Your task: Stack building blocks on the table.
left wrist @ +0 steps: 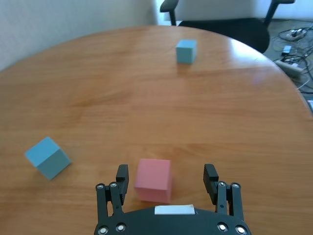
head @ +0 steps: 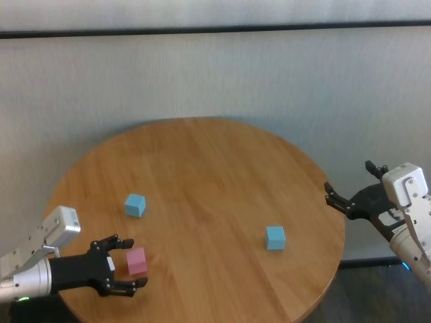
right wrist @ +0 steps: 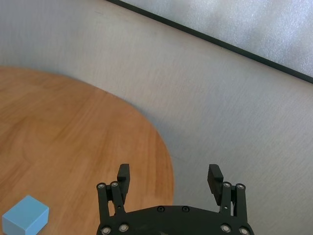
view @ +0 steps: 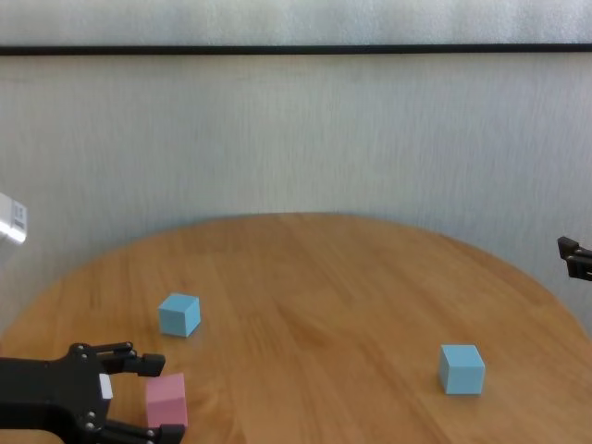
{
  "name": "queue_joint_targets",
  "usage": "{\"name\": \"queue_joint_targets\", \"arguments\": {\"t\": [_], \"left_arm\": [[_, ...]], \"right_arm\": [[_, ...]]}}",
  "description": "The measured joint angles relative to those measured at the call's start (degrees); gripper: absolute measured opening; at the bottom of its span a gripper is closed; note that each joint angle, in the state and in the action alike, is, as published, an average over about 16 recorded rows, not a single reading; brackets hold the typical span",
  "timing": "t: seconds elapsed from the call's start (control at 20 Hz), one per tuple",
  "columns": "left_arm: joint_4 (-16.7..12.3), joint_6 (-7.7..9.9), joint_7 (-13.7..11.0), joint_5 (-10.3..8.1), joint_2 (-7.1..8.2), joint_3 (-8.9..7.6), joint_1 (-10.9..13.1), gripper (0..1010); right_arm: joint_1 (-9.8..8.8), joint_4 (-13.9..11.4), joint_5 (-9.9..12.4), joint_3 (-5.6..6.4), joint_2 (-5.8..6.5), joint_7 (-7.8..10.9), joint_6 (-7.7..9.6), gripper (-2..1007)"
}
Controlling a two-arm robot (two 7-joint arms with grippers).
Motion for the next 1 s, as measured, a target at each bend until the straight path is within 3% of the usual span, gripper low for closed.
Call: {"name": "queue_joint_targets", "arguments": {"t": [0.55, 1.0], "left_arm": [[1.5, 0.64, 0.78, 0.87, -0.82, 0.35, -0.87, 977], [1.08, 0.53, 0.51, 0.63, -0.6, 0.29, -0.61, 827]], "right_arm": [[0.0, 0.0, 0.0, 0.0, 0.0, 0.0, 0.0, 1005], [0.0, 0.0, 0.0, 0.0, 0.0, 0.0, 0.0, 1005]]}}
